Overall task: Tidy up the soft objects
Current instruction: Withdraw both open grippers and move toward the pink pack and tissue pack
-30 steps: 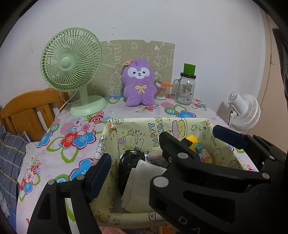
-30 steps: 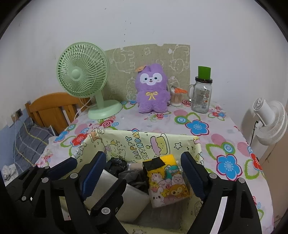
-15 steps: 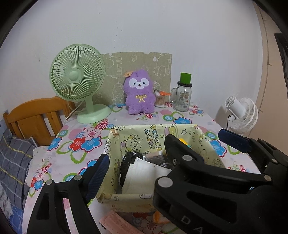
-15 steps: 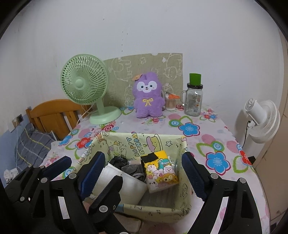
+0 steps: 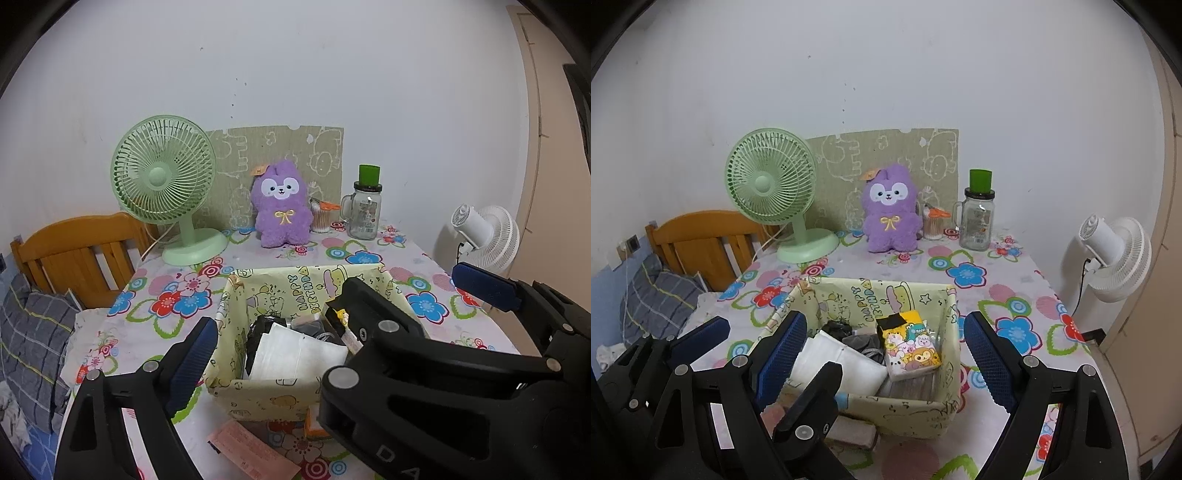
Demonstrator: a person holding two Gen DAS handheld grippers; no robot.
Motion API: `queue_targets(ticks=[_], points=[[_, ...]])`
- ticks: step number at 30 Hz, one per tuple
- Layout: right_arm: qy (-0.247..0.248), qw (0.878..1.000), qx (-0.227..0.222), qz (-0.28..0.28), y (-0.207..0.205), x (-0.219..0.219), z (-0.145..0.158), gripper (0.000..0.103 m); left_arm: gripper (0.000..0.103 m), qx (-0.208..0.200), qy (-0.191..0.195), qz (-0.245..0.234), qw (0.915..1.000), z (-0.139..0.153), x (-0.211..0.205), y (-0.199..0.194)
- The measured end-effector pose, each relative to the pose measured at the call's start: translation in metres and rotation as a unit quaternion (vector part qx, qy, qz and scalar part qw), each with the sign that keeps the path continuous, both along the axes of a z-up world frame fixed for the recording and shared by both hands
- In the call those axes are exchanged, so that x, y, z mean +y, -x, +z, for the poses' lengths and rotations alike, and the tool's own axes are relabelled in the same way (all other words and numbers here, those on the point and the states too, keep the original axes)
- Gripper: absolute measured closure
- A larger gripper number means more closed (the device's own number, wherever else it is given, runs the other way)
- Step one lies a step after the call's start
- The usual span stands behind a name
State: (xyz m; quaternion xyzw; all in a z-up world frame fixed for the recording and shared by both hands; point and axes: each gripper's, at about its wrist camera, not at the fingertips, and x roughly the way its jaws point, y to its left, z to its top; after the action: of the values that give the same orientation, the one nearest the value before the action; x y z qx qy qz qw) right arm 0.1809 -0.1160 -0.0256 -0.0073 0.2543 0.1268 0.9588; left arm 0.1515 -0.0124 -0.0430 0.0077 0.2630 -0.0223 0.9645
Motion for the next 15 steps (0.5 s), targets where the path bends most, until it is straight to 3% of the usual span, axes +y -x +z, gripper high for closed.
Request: queue_targets(ticks=[15], points=[[-0.001, 1.000, -0.020, -0.006, 0.029, -0.010, 0.013, 0.007, 0.010, -0.014, 0.001, -0.010, 0.9999, 0.011, -0.008, 0.026]])
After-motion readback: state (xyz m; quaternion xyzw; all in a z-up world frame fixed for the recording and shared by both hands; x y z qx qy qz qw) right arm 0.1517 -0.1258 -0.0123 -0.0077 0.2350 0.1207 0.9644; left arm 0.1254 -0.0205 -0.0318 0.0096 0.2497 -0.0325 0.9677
